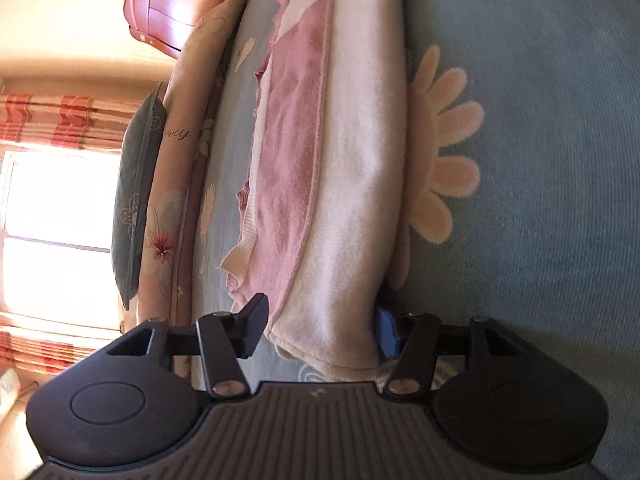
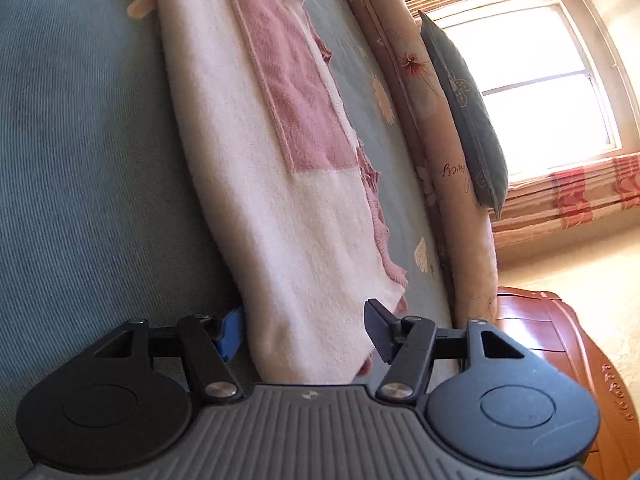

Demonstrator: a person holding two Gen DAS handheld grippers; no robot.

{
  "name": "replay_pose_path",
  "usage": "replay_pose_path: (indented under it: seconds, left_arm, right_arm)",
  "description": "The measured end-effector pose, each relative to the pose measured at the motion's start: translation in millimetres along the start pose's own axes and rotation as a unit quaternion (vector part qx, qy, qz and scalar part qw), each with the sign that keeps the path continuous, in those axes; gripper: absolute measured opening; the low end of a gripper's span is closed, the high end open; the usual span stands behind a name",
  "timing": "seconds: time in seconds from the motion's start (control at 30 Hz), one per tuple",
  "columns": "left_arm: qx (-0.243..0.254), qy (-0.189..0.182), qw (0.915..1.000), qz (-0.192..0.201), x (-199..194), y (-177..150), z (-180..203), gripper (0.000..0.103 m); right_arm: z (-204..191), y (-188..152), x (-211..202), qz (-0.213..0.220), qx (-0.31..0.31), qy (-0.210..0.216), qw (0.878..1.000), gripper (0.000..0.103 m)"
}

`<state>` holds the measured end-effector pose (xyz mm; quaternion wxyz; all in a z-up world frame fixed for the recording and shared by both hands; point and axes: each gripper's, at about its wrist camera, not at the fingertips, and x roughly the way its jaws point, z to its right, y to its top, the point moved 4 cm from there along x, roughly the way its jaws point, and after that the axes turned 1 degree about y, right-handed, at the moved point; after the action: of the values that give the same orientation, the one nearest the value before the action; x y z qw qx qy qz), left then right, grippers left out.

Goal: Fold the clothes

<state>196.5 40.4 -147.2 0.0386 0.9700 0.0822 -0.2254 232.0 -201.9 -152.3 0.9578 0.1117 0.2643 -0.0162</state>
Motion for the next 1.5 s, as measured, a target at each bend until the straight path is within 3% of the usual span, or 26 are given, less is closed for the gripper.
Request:
replay_pose_path:
  seconds: [0.13, 0.33, 0.43, 0.5, 0.53, 0.57, 0.6, 0.7, 1.07, 1.5]
  left_arm:
    - [0.011, 0.014, 0.9998, -0.007, 6, -4, 3, 0.058]
    - [0.064, 0.038, 0.9972, 0.009, 23, 12, 4, 0.057]
    - [0.096, 0.044, 0.9942, 0.019, 21, 7, 10, 0.050]
    - [0.122, 0.043, 0.9913, 0.025, 19, 3, 19, 0.039]
    - [0.131, 0.041, 0.9902, 0.026, 19, 2, 23, 0.028]
    - [0.133, 0.035, 0.9902, 0.023, 21, 2, 25, 0.016]
    - [0.135, 0.028, 0.9903, 0.019, 23, 2, 28, 0.014]
    - [0.120, 0.023, 0.9925, 0.013, 23, 5, 25, 0.011]
    - [0.084, 0.033, 0.9958, 0.017, -22, 6, -15, 0.008]
    - [0.068, -0.056, 0.9957, 0.028, -146, -15, 22, 0.009]
  right_arm:
    - [1, -16, 5, 0.000, 0.002, -0.012, 1.000, 0.066]
    - [9, 1, 28, 0.021, -0.004, -0.026, 0.999, 0.066]
    - [10, -2, 29, 0.028, -0.007, -0.021, 0.999, 0.064]
    - [6, -10, 27, 0.029, -0.014, -0.019, 0.999, 0.052]
    - [3, -11, 28, 0.029, -0.020, -0.016, 0.999, 0.049]
    - [1, -12, 28, 0.029, -0.025, -0.011, 0.999, 0.038]
    - [-2, -12, 28, 0.029, -0.031, -0.007, 0.999, 0.024]
    - [-3, -8, 31, 0.022, -0.033, -0.002, 0.999, 0.015]
    - [32, -3, -21, 0.026, 0.012, 0.012, 1.000, 0.011]
    - [1, -25, -139, 0.012, 0.030, 0.132, 0.991, 0.012]
